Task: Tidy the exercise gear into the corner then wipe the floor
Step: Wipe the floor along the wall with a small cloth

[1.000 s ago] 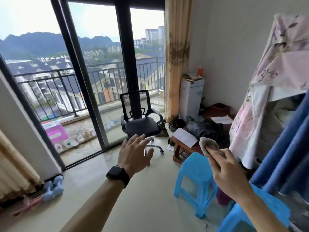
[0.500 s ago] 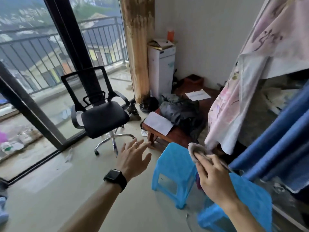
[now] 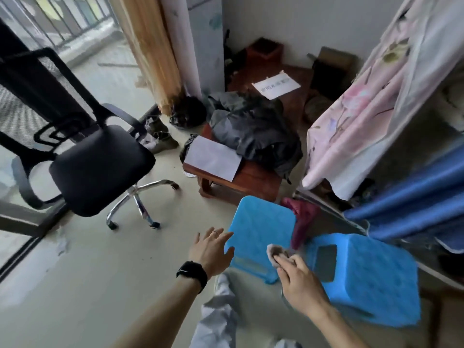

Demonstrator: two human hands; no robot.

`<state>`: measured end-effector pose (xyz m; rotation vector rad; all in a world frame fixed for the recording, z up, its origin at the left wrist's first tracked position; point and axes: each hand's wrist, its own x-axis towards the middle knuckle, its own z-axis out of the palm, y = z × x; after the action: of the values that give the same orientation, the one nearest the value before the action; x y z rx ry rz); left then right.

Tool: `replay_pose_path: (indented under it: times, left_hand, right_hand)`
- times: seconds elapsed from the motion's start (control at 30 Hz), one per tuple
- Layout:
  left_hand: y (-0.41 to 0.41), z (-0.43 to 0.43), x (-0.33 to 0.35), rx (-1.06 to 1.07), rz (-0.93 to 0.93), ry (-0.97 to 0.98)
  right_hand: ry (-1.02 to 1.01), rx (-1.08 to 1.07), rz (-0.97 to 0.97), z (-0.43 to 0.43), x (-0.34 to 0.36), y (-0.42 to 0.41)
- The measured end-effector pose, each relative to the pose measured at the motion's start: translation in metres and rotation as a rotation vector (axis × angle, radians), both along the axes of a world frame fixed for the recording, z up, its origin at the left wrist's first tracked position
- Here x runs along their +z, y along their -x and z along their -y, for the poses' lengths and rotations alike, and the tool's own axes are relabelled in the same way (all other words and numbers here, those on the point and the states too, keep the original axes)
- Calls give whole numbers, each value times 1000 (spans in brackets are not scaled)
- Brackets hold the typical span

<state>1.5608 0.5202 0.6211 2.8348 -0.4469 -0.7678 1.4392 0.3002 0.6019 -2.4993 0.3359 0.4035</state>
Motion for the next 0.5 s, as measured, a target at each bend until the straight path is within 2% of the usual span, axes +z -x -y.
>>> replay_pose_path:
  times: [0.27, 0.4, 0.5]
  left_hand:
    - [-90, 25, -90, -235, -167, -80]
    - [-118, 41, -150, -316, -198, -129]
    - [-135, 56, -197, -347, -187, -147]
  right_hand:
    - [-20, -86, -314, -8, -88, -70]
    - [-20, -119, -376, 1, -137, -103]
    - [4, -152, -335, 15, -179, -126]
